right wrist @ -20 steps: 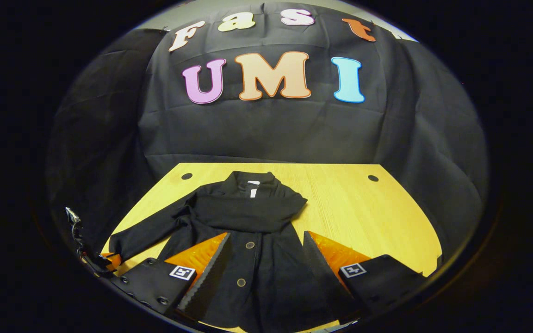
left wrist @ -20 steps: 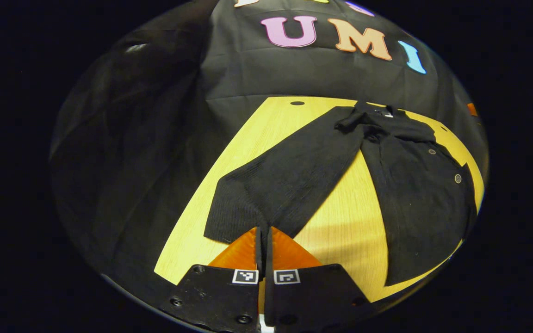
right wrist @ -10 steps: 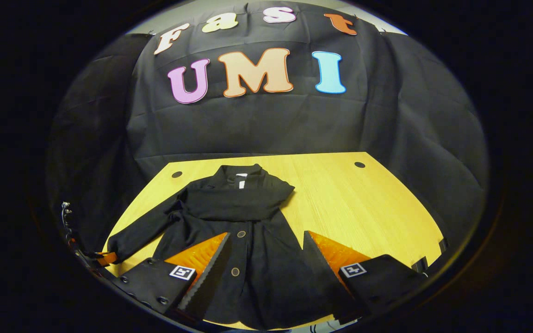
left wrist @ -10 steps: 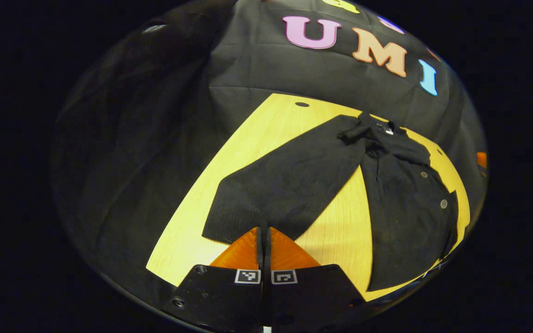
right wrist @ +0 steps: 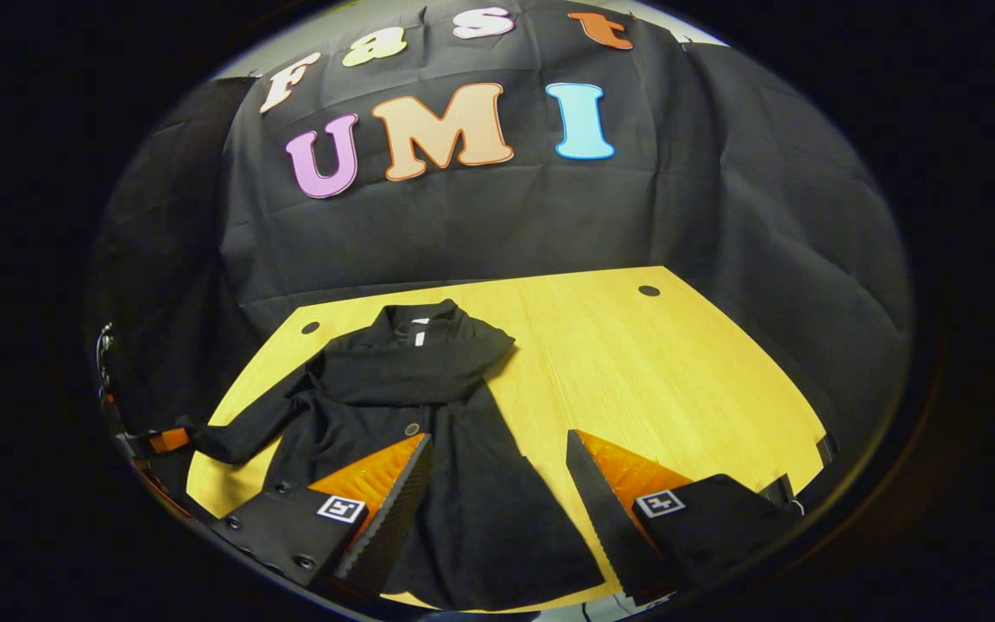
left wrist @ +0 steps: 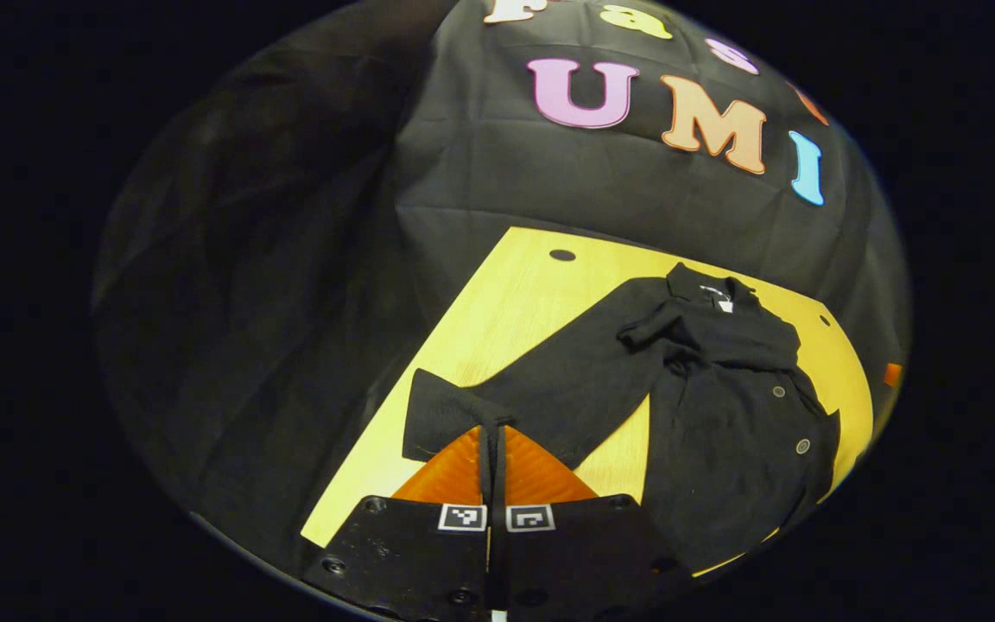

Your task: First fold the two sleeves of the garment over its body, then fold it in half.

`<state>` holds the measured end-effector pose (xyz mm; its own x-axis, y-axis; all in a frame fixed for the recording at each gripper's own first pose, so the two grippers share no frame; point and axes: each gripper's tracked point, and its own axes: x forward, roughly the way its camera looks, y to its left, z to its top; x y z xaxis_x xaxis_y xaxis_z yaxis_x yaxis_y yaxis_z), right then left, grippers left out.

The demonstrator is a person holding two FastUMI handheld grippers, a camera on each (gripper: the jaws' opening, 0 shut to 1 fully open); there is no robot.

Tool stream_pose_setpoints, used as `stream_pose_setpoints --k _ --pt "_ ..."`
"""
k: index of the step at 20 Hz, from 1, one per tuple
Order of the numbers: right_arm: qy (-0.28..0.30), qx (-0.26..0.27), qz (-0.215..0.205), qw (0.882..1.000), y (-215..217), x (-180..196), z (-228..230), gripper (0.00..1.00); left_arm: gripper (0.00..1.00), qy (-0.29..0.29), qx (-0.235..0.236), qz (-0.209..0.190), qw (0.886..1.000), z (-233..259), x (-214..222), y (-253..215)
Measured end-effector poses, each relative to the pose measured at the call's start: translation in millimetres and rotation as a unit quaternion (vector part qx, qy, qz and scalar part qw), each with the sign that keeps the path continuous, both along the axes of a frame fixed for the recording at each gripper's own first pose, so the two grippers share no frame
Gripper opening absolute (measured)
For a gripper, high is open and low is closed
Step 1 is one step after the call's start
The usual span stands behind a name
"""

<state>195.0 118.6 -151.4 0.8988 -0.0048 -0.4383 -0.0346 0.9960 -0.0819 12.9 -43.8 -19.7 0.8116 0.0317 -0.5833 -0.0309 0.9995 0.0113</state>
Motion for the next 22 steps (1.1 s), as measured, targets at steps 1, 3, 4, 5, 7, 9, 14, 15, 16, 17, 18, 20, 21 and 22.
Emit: stream_pose_setpoints --k 1,3,4,5,7,9,14,15,16,17,18,20,21,22 --pt "0.002 0.003 0.001 1.000 -7 1 1 0.97 0.00 -0.009 0.002 0.000 1.000 9 6 -9" --pt "0.003 0.005 0.001 1.000 -24 6 4 0.97 0.00 -0.032 0.008 0.005 0.999 24 24 -26" --pt "0.007 0.006 0.000 1.000 -33 7 4 0.97 0.00 -0.042 0.008 0.005 0.999 29 29 -36" --pt "0.009 0.007 -0.001 1.000 -41 7 3 0.97 0.00 -0.050 0.007 0.005 0.999 34 35 -46" --pt "0.013 0.010 -0.003 1.000 -60 11 4 0.97 0.00 -0.067 -0.004 0.000 0.998 47 51 -73" --pt "0.015 0.010 -0.006 1.000 -79 12 5 0.93 0.00 -0.087 -0.013 -0.010 0.996 60 67 -101" --pt "0.027 0.016 -0.012 0.999 -117 11 -2 0.98 0.00 -0.139 -0.019 -0.056 0.989 88 107 -185" --pt "0.031 0.020 -0.013 0.999 -123 12 -4 0.98 0.00 -0.142 -0.021 -0.066 0.987 88 112 -201" --pt "0.036 0.024 -0.013 0.999 -128 12 -7 0.94 0.00 -0.146 -0.022 -0.076 0.986 89 118 -219" --pt "0.040 0.027 -0.012 0.999 -132 13 -9 0.94 0.00 -0.147 -0.021 -0.088 0.985 89 123 -238" --pt "0.044 0.027 -0.011 0.999 -137 13 -11 0.98 0.00 -0.148 -0.019 -0.100 0.984 88 128 -256" --pt "0.050 0.021 -0.007 0.998 -144 16 -15 0.98 0.00 -0.149 -0.021 -0.123 0.981 86 135 -291" --pt "0.053 0.019 -0.003 0.998 -146 17 -16 0.98 0.00 -0.148 -0.025 -0.134 0.980 85 140 -309" --pt "0.056 0.016 0.001 0.998 -149 18 -16 0.93 0.00 -0.145 -0.027 -0.143 0.979 80 142 -326"
